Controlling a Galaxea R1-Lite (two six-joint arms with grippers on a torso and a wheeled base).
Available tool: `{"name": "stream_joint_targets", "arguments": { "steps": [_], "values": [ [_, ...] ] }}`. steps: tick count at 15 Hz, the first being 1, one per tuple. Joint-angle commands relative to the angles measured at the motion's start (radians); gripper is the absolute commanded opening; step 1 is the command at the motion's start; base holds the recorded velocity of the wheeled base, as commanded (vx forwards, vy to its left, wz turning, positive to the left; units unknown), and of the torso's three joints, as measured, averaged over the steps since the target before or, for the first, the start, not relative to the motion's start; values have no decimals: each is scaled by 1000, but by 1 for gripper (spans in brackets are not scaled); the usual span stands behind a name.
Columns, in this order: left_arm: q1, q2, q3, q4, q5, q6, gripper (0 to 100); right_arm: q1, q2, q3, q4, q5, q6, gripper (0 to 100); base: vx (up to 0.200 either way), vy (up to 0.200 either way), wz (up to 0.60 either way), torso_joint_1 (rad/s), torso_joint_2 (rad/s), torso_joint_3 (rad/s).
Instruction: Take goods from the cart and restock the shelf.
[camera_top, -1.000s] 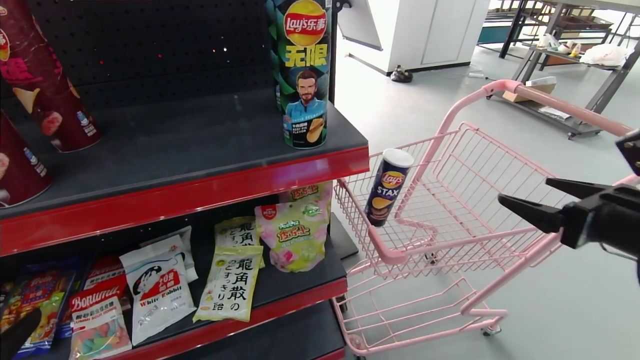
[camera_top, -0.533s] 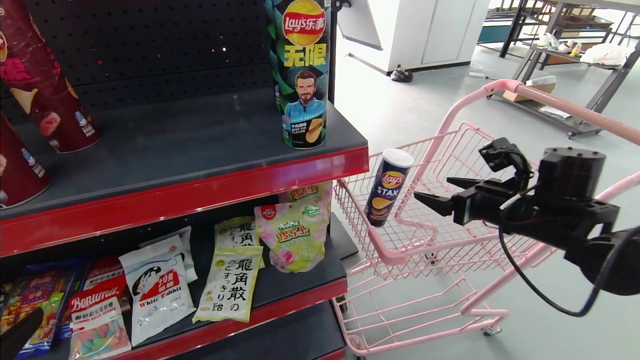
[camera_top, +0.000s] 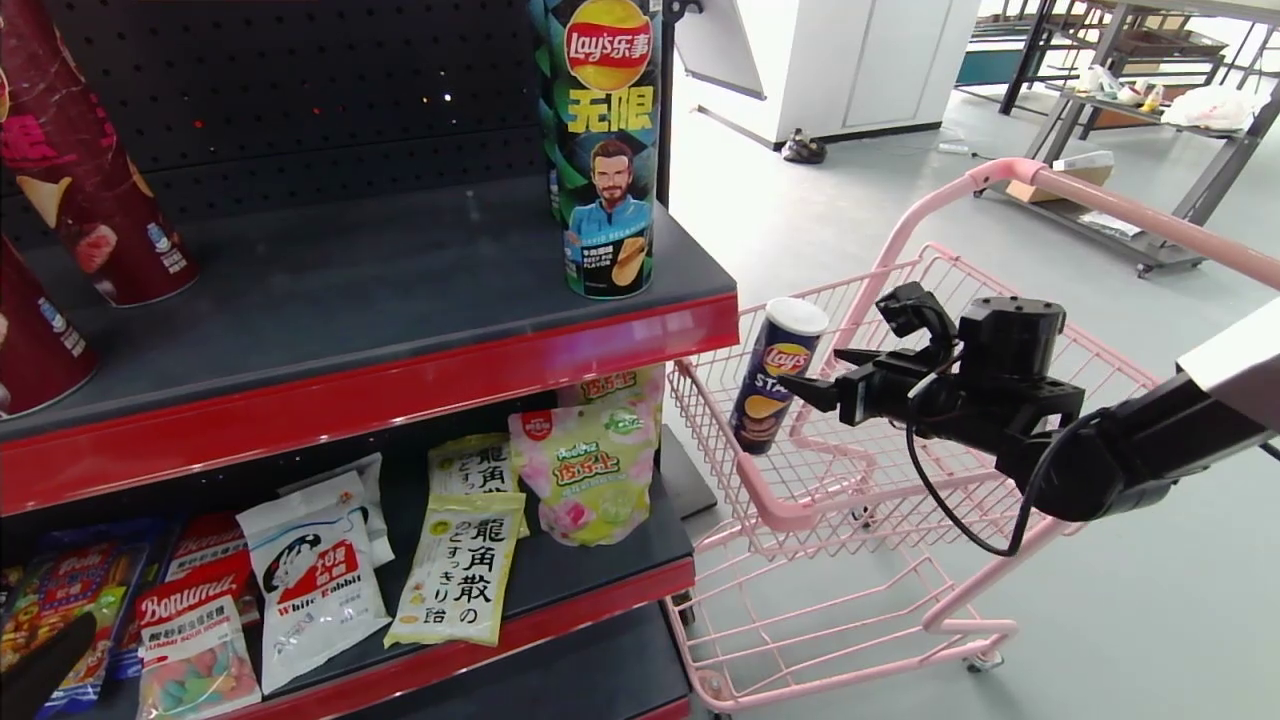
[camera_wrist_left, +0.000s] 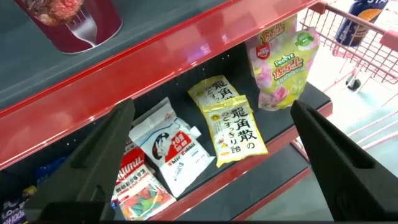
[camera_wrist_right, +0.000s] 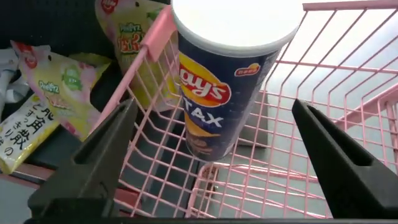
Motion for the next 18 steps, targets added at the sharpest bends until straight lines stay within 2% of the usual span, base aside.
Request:
{"name": "stream_joint_targets", "arguments": {
  "steps": [1, 13, 14, 18],
  "values": [
    [0, 3, -1, 0, 0, 1, 100, 1, 52, -45, 0, 4, -1, 100, 0, 0, 0, 0, 0, 0],
    [0, 4, 5, 3, 0, 1, 100, 10, 231, -316, 9, 13, 8, 100, 0, 0, 0, 0, 0, 0],
    [1, 4, 3, 3, 1, 1, 100, 11, 246, -339, 9, 13, 8, 0, 0, 0, 0, 0, 0, 0],
    [1, 3, 5, 3, 9, 1, 100, 10, 257, -350, 12, 8, 10, 0, 0, 0, 0, 0, 0, 0]
  ]
}}
